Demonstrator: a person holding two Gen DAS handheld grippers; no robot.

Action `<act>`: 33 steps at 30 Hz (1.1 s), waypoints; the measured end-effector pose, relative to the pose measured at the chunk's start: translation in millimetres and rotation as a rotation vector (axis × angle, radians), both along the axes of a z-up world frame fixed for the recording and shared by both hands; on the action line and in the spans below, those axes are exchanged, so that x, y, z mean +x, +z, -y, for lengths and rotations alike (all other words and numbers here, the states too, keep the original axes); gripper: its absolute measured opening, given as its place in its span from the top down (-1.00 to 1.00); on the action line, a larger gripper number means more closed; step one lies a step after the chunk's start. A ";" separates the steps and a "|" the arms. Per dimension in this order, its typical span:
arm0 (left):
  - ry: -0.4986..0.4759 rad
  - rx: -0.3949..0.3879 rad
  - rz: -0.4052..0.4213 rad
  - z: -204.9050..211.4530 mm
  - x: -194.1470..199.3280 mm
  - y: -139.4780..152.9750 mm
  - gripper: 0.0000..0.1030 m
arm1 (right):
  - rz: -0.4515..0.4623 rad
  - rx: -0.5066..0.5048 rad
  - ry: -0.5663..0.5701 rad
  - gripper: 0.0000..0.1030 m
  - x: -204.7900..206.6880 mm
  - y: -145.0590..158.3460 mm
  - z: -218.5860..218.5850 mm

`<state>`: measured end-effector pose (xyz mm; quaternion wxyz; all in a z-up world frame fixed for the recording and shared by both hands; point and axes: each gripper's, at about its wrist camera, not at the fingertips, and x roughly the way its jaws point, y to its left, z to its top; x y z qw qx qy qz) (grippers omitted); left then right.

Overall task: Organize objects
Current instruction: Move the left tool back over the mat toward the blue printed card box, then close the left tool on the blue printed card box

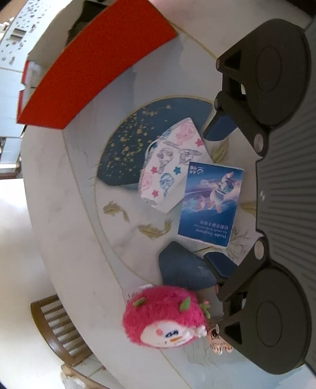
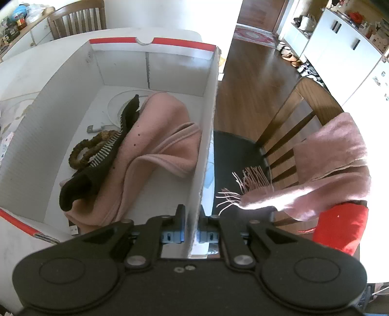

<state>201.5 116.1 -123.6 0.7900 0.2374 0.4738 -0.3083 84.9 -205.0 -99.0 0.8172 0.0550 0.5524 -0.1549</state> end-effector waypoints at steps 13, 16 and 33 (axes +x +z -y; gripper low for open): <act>0.059 -0.023 -0.003 -9.7 3.4 -11.6 -0.77 | 0.002 -0.003 -0.003 0.90 -1.1 -0.9 -0.5; 0.068 -0.018 0.003 -11.2 2.2 -10.9 -0.56 | 0.002 -0.003 -0.002 0.90 -1.1 -0.9 -0.4; 0.087 -0.172 0.030 -3.1 -22.5 53.0 -0.53 | 0.024 0.007 0.001 0.92 -3.0 1.1 0.5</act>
